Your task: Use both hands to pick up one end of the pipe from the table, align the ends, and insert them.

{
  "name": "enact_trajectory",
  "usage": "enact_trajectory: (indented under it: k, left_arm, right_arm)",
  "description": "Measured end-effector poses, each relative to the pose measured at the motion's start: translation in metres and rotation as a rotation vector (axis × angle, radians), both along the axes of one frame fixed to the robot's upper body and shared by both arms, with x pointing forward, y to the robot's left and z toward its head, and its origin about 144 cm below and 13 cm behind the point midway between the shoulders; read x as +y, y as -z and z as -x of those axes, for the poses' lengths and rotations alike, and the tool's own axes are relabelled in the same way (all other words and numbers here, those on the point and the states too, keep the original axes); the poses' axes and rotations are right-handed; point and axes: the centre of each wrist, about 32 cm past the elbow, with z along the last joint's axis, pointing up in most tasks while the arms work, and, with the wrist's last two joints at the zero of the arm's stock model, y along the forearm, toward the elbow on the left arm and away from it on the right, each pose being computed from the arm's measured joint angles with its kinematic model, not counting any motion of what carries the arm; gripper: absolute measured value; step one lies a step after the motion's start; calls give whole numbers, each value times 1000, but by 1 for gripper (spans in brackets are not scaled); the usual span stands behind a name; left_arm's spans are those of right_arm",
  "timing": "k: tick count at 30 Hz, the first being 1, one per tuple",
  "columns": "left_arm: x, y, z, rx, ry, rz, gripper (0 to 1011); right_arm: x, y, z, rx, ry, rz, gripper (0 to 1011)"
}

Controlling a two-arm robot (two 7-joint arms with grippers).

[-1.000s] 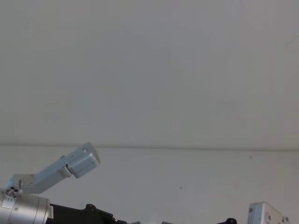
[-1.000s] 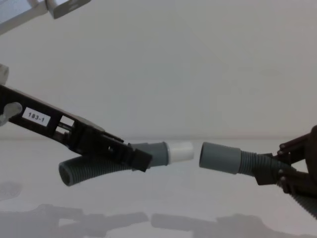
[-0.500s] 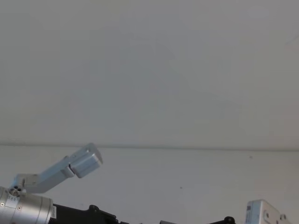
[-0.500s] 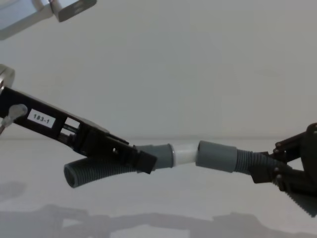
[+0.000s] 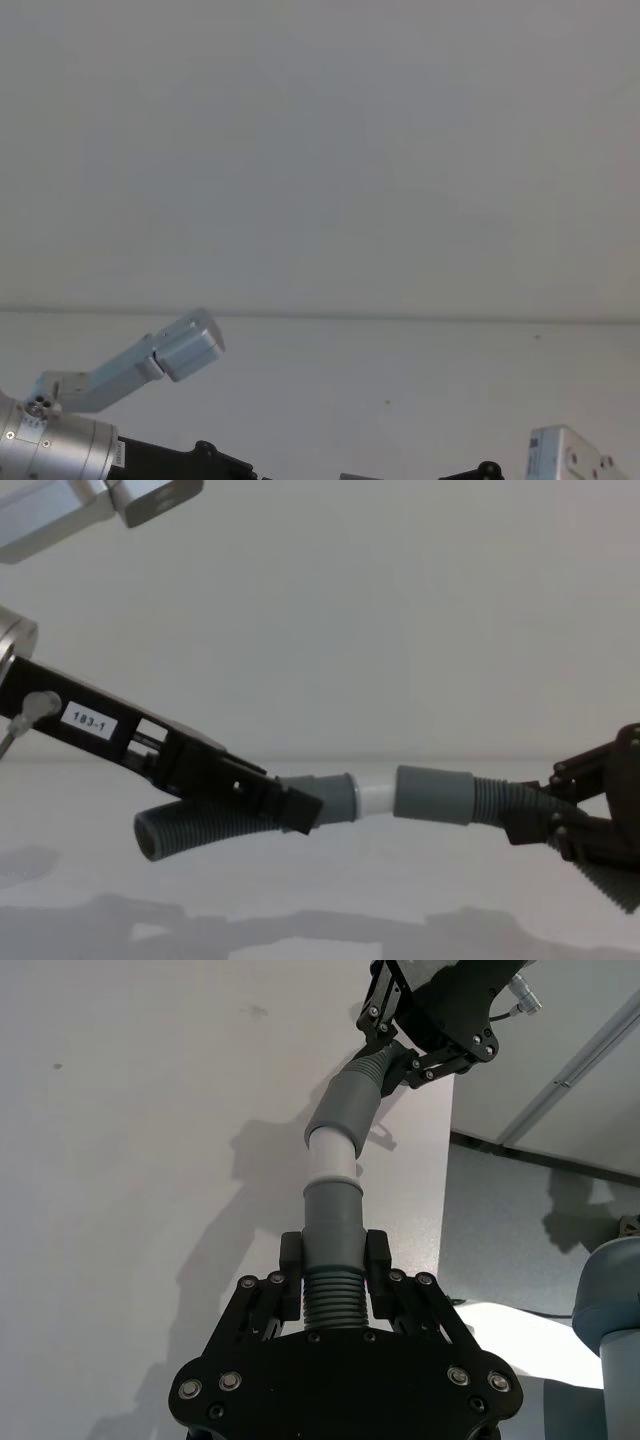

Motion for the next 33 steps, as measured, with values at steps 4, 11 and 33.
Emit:
enact_trajectory:
  k: [4,11,33]
  left_arm:
    - [-1,0,-1,2,8,-1,339]
    - [-2,-2,-2,5,25,-8,339]
    - [-7,-7,-4,22,59,-34,339]
  right_arm:
    - [0,0,0,0,-8,0,135]
    - [-2,-2,-1,-1,-28,4,135]
    - [-7,-7,-4,3,-123,50,135]
